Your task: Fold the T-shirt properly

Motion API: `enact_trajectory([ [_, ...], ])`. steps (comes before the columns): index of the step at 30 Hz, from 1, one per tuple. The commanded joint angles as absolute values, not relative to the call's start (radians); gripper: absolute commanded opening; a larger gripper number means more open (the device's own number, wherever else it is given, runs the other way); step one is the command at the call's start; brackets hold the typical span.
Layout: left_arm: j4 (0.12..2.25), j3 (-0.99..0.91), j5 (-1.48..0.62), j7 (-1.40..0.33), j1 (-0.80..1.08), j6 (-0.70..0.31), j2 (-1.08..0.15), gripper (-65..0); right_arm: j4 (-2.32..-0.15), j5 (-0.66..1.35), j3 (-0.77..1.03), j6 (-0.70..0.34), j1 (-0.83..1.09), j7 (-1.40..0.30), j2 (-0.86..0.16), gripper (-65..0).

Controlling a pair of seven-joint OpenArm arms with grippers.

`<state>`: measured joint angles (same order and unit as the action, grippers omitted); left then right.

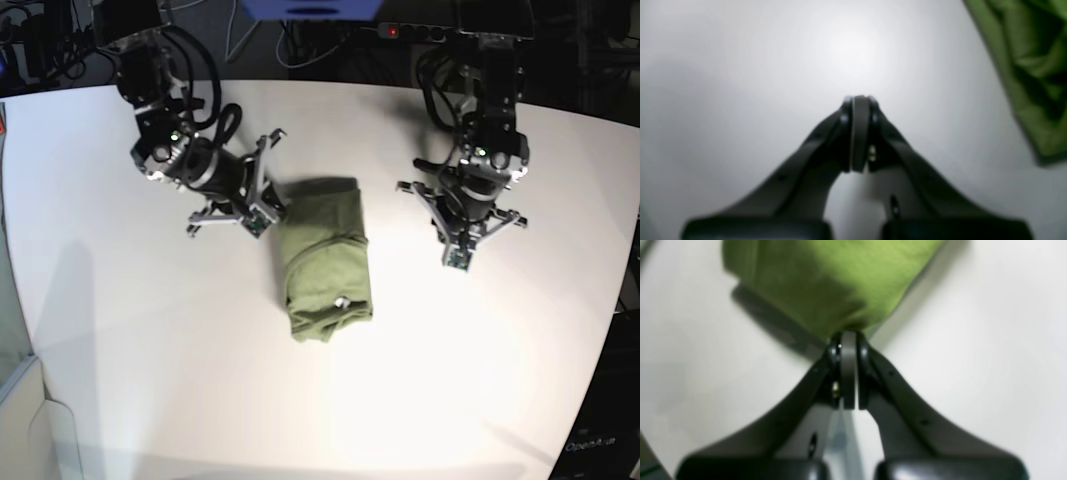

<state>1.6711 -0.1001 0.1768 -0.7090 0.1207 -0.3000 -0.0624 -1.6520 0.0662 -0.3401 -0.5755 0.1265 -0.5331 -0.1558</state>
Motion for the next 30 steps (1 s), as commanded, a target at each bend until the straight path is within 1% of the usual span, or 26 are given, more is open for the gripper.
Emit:
enact_trajectory([
  [1,1.692,-0.137,0.176,-0.693,0.107,-0.323,-0.051,-64.5,-1.670,0.079,-0.341,-0.578,0.120,-0.509,-0.148,-65.0],
  [6,1.679,-0.245,0.176,-0.693,0.099,-0.466,-0.021,-64.5,-1.678,0.077,-0.386,-0.576,0.157,-0.509,-0.122,-65.0],
  [12,1.692,-0.285,0.176,-0.693,0.099,-0.541,-0.022,-64.5,-1.681,0.077,-0.400,-0.576,0.171,-0.509,-0.128,-65.0],
  [15,1.692,-0.305,0.176,-0.693,0.099,-0.545,-0.025,-64.5,-1.705,0.077,-0.392,-0.575,0.179,-0.509,-0.157,-65.0],
  [17,1.693,-0.308,0.176,-0.693,0.099,-0.545,-0.024,-64.5,-1.741,0.077,-0.357,-0.570,0.185,-0.509,-0.162,-65.0],
  [22,1.710,-0.308,0.176,-0.693,0.105,-0.545,-0.027,-64.5,-1.882,0.077,-0.268,-0.562,0.223,-0.516,-0.163,-65.0],
  [25,1.750,-0.308,0.176,-0.693,0.108,-0.547,-0.021,-64.5,-1.946,0.079,-0.266,-0.562,0.232,-0.518,-0.159,-65.0],
  [30,1.788,-0.298,0.176,-0.693,0.102,-0.547,-0.002,-64.5,-1.945,0.081,-0.332,-0.562,0.208,-0.518,-0.120,-65.0],
])
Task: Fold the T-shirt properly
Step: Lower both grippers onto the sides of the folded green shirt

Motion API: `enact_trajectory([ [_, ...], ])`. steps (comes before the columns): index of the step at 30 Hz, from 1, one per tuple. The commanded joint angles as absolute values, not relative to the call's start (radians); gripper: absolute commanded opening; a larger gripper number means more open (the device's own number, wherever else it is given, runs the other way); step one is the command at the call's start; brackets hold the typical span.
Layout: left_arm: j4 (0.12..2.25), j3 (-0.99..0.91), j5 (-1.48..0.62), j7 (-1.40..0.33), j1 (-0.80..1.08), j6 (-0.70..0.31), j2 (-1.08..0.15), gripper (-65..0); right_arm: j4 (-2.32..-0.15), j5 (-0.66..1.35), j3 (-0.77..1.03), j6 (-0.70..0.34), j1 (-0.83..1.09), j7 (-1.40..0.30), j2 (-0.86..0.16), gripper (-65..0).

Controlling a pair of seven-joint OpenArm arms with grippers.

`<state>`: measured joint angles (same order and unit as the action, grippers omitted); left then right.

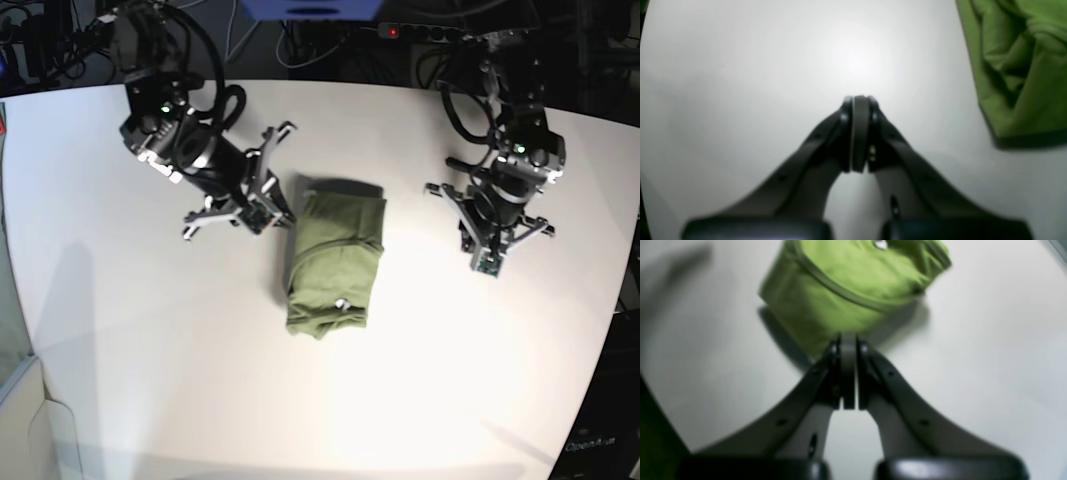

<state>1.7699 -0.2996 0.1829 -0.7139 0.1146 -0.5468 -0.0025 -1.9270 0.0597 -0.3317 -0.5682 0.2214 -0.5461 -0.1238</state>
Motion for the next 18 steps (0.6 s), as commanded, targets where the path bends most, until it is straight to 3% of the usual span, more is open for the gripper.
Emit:
enact_trajectory([
  [1,1.788,-0.300,0.176,-0.693,0.099,-0.547,0.004,-64.5,-1.940,0.081,-0.354,-0.562,0.197,-0.521,-0.113,-65.0],
  [11,1.778,-0.211,0.176,-0.693,0.005,-0.549,0.010,-64.5,-1.819,0.079,-0.440,-0.562,0.061,-0.598,-0.058,-65.0],
  [18,1.621,-0.171,0.176,-0.693,-0.120,-0.547,0.012,-64.5,-1.698,0.081,-0.440,-0.562,0.016,-0.565,-0.058,-65.0],
])
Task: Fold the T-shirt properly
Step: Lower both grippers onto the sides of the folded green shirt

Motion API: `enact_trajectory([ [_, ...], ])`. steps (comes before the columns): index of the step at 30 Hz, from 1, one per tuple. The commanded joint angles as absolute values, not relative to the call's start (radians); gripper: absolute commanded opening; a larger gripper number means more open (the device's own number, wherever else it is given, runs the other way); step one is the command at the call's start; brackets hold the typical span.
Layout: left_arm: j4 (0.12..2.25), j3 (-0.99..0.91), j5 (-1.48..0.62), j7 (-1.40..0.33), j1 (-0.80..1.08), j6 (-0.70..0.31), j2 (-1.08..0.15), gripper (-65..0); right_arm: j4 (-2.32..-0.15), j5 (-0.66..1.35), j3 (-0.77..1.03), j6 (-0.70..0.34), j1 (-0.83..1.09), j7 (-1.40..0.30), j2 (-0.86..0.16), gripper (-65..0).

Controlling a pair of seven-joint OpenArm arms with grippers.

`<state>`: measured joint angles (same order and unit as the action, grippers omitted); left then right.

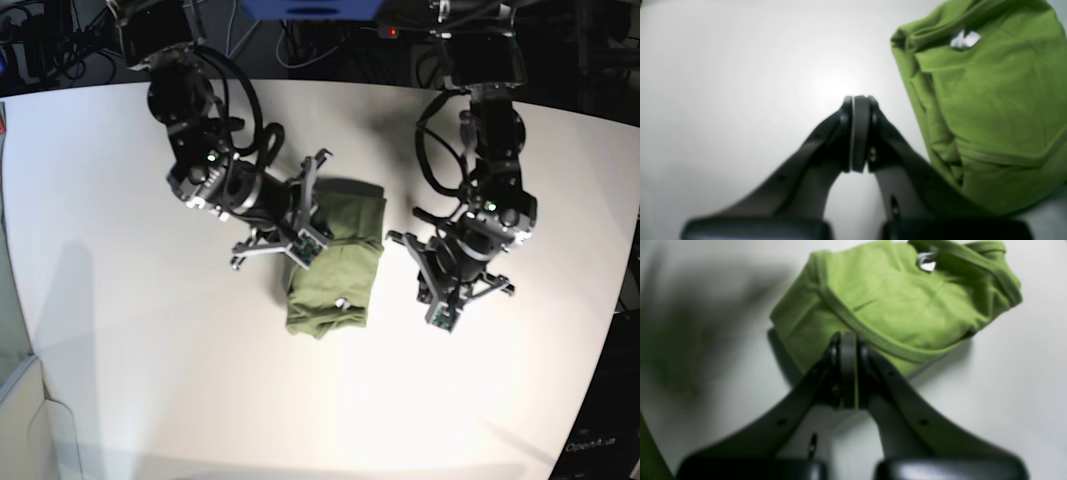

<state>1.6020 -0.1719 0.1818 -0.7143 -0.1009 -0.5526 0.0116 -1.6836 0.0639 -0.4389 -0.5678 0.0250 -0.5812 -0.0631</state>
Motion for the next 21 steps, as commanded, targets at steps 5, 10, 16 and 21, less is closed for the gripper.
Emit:
enact_trajectory([
  [5,1.524,-0.170,0.176,-0.693,-0.203,-0.547,0.031,-64.5,-1.603,0.081,-0.440,-0.562,0.012,-0.501,-0.051,-65.0],
  [10,1.448,-0.168,0.176,-0.691,-0.269,-0.547,0.065,-64.5,-1.540,0.079,-0.440,-0.562,0.012,-0.464,-0.048,-65.0],
  [16,1.432,-0.113,0.177,-0.691,-0.280,-0.547,0.088,-64.5,-1.523,0.079,-0.440,-0.562,0.012,-0.453,-0.048,-65.0],
  [21,1.448,-0.045,0.180,-0.694,-0.254,-0.545,0.090,-64.5,-1.523,0.079,-0.440,-0.562,-0.005,-0.455,-0.048,-65.0],
])
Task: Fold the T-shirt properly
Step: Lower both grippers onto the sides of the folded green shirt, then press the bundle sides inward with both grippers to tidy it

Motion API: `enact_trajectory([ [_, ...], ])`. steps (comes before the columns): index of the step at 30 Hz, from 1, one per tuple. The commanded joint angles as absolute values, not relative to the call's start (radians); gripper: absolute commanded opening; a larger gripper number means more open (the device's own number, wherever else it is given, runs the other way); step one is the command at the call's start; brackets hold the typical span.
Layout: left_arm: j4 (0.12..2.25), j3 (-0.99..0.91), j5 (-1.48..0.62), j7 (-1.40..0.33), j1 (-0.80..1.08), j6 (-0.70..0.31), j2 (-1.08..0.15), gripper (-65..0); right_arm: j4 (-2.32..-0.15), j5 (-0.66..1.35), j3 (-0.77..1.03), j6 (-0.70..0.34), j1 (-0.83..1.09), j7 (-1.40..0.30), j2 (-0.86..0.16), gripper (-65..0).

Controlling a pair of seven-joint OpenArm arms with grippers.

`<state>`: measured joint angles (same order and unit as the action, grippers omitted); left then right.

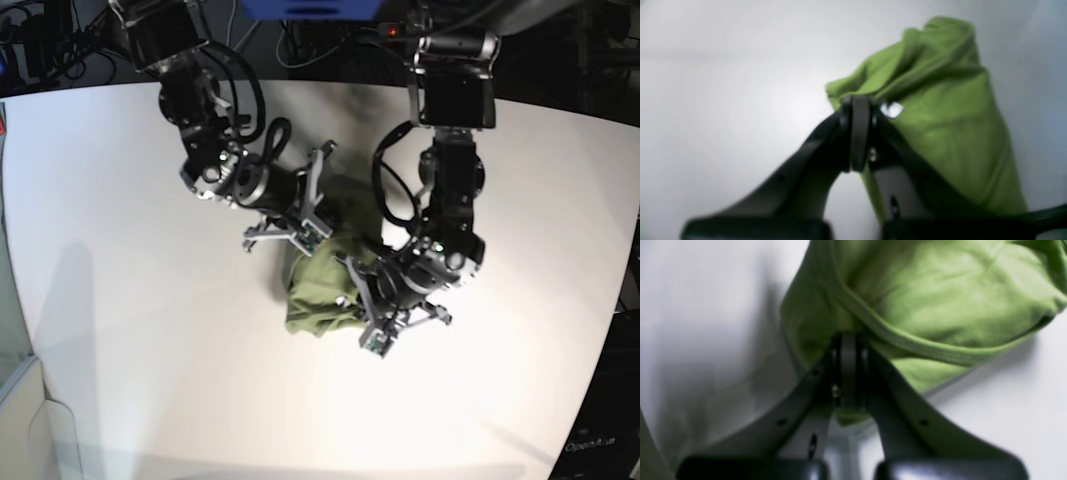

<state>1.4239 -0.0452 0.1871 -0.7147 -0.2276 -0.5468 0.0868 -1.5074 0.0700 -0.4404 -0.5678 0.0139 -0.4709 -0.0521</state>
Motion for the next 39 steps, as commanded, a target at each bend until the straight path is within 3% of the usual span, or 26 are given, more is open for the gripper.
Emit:
enact_trajectory([
  [1,1.461,-0.041,0.179,-0.699,-0.251,-0.545,0.088,-64.5,-1.523,0.079,-0.440,-0.562,-0.005,-0.455,-0.048,-65.0],
  [9,1.526,-0.041,0.186,-0.702,-0.208,-0.545,0.084,-64.5,-1.523,0.079,-0.440,-0.562,-0.007,-0.458,-0.048,-65.0],
  [39,0.802,-0.051,0.177,-0.277,-0.453,-0.535,0.070,-64.5,-1.442,0.077,-0.440,-0.562,0.001,-0.453,-0.065,-65.0],
])
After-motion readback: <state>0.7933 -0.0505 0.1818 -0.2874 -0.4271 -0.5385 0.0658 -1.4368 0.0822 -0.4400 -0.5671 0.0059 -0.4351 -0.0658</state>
